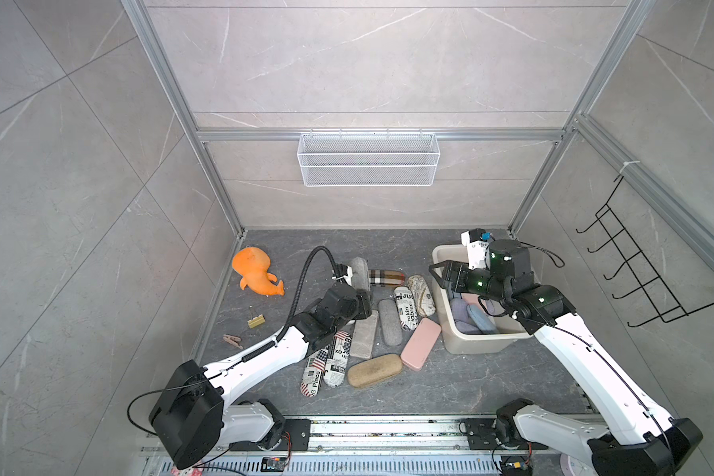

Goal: Put the glasses cases into the storage boxes
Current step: Pick up the glasses case at the center of the board.

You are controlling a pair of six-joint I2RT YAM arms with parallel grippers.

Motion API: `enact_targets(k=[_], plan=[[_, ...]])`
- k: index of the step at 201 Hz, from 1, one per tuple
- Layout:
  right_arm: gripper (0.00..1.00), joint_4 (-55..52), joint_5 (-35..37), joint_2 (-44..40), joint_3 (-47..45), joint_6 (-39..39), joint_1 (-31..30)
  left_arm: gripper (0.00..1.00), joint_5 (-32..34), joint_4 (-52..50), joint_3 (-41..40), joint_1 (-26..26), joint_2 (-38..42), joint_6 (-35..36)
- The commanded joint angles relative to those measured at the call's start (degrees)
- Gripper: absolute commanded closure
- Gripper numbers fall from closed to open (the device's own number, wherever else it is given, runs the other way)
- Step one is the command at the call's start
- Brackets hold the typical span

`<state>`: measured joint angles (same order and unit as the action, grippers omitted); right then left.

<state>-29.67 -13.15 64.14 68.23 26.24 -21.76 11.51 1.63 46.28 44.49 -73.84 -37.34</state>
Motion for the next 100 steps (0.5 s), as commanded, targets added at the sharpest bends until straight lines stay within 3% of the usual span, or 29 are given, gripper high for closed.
enact_targets(k=[1, 51, 100], plan=[[0.23, 2.51, -1.25, -1.04, -1.63, 4.08, -0.72, 0.56, -3.26, 9.77, -1.22, 0.81, 0.79, 2.69], [0.3, 8.13, 0.62, 3.26, -3.31, 8.51, -6.62, 0.56, -12.38, 16.49, -3.82, 0.93, 1.26, 5.07], [0.34, 14.44, 4.99, 9.8, -1.78, 10.6, -12.75, 0.56, -16.19, 19.43, -3.49, 1.72, 0.13, 3.87]])
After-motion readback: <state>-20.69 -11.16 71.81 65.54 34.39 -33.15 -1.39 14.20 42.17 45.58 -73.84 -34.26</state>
